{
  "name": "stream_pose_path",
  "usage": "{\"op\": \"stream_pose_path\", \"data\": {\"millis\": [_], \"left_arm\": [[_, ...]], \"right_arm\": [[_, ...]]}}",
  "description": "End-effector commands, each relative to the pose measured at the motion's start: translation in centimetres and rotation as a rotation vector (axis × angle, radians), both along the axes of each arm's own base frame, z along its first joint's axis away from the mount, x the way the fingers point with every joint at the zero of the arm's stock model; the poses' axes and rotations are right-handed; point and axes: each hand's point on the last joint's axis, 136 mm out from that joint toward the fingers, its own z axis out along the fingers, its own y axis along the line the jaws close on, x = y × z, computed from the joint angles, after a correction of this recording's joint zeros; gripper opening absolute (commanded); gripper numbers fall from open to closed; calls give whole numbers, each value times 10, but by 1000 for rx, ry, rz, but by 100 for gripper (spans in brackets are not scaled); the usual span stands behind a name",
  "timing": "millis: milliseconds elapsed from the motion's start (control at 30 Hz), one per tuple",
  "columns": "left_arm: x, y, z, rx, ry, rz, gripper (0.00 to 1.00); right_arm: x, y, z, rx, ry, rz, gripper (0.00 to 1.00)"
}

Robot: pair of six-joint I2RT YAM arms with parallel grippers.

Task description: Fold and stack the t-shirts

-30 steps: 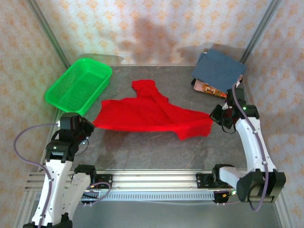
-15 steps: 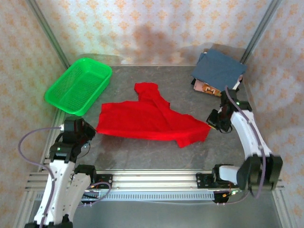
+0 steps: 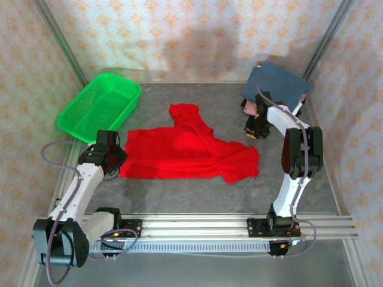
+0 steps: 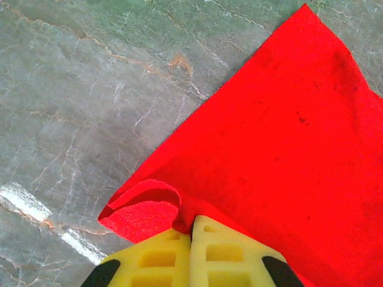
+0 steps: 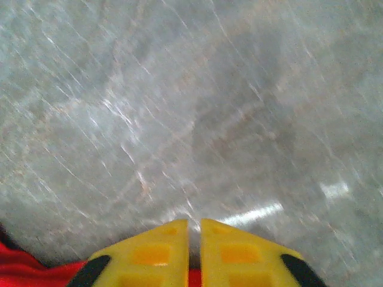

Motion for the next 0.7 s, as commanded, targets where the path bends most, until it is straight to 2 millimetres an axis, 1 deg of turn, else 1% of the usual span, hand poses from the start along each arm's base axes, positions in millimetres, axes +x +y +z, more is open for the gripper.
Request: {"op": "stream_pose_path", "data": {"millis": [0, 33, 67, 100, 133, 167, 233, 300, 333, 400, 433, 500, 567, 667], "left_arm": [[13, 14, 7, 62, -25, 12, 0], [15, 13, 6, 60, -20, 11, 0], [16, 13, 5, 61, -14, 10, 0], [16, 14, 5, 62, -11, 13, 0], [16, 15, 4, 63, -3, 15, 0], [17, 15, 5, 61, -3, 14, 0], [17, 15, 7, 55, -9, 15, 0], [17, 12, 7, 36, -20, 14, 0], [18, 10, 7, 22, -30, 11, 0], [18, 7, 7, 1, -46, 6, 0], [18, 5, 6, -5, -53, 3, 0], [18, 3, 5, -14, -56, -3, 0], [18, 1, 4, -23, -57, -12, 0], [17, 0, 5, -24, -53, -21, 0]], "right_arm": [[20, 2, -3, 7, -40, 4, 30], [22, 4, -2, 18, -48, 12, 35], [22, 4, 2, 18, -54, 17, 38], [20, 3, 9, 14, -67, 18, 40], [14, 1, 19, 13, -87, 18, 44], [6, 0, 33, 23, -115, 15, 49], [-21, -6, 49, 48, -132, -14, 54], [-55, -13, 57, 78, -126, -55, 56], [-75, -14, 55, 103, -110, -82, 56], [-106, -15, 47, 142, -80, -125, 56], [-122, -17, 40, 139, -55, -141, 56], [-146, -20, 24, 135, -6, -176, 55], [-162, -19, 10, 151, 24, -208, 53], [-176, -23, -7, 140, 52, -248, 46]]}}
